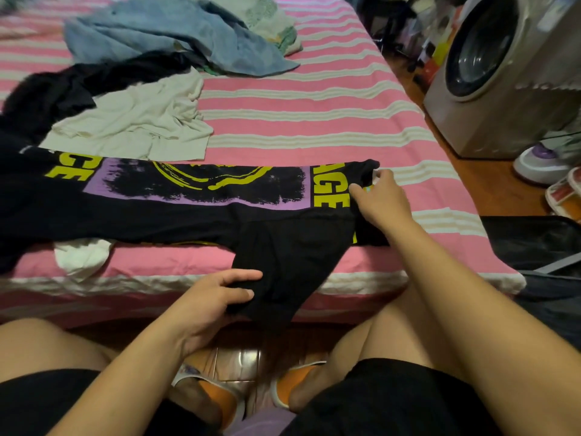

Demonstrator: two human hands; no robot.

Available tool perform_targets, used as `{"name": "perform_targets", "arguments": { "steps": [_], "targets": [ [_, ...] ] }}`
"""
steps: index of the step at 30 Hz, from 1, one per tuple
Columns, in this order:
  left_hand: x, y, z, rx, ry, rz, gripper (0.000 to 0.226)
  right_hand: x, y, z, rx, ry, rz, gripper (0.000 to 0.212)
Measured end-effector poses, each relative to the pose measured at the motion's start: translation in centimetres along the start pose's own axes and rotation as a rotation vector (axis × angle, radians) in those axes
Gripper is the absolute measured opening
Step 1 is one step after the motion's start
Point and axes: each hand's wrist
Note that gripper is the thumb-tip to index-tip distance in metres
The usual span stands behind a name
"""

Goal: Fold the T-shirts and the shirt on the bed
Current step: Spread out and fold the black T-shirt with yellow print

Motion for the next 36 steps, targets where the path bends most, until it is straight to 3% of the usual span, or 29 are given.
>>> {"name": "perform_targets", "arguments": {
  "steps": [8,11,12,14,16,17,19,21,22,24,26,31,34,36],
  "targets": [
    [0.0,0.6,-0.7,0.0,0.011,-0.052,0.029,2.5,0.5,2.0,0.117,-0.102,-0.271,0.046],
    [-0.4,1.0,-0.7,0.015,0.023,-0.004,0.029,2.2,1.9,-1.3,0.295,-0.544,-0.367,0.039],
    [-0.5,1.1,-0.9,0.0,0.029,0.013,0.03,2.2,2.4,-3.0,0.246,-0.754,-0.373,0.036],
    [-0.8,1.1,-1.5,-0.082,0.033,0.047,0.033,3.6,3.3,-6.3,-0.037,-1.071,-0.557,0.048],
    [-0.8,0.8,-2.3,-0.219,0.017,0.106,0.041,6.2,3.3,-7.7,-0.314,-1.08,-0.848,0.078],
    [-0.7,0.6,-2.8,-0.297,0.019,0.174,0.049,7.3,2.9,-7.3,-0.355,-1.059,-0.945,0.09],
    [-0.5,-0.4,-2.9,-0.409,0.047,0.425,0.072,8.5,2.0,-5.8,-0.338,-1.028,-1.04,0.102],
    [-0.3,-1.6,-2.2,-0.366,0.142,0.857,0.096,8.9,1.3,-4.6,-0.298,-1.006,-1.065,0.103],
    [-0.6,-2.4,-1.4,-0.256,0.269,1.172,0.103,8.9,1.2,-4.4,-0.297,-1.007,-1.074,0.099],
    [-1.1,-4.5,0.9,0.076,0.718,1.784,0.098,9.2,1.6,-4.5,-0.284,-1.044,-1.098,0.087],
    [-0.6,-6.0,2.9,0.236,0.904,2.023,0.074,9.2,2.0,-4.6,-0.273,-1.118,-1.109,0.081],
    [1.2,-7.1,7.0,-0.005,1.0,1.991,0.07,8.5,3.5,-3.8,-0.218,-1.245,-1.036,0.064],
    [1.3,-7.2,7.8,0.025,0.977,1.64,0.077,8.7,3.4,-3.3,-0.207,-1.291,-0.861,0.06],
    [1.4,-7.4,8.1,0.033,1.009,1.592,0.061,9.7,2.1,-2.8,-0.204,-1.316,-0.776,0.058]
  ]
}}
Point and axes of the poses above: each hand's wrist, its own z-axis towards the middle knuckle, its own y-axis out of the palm, x = y × z, and after that the axes turned 7 degrees about -x, right-handed
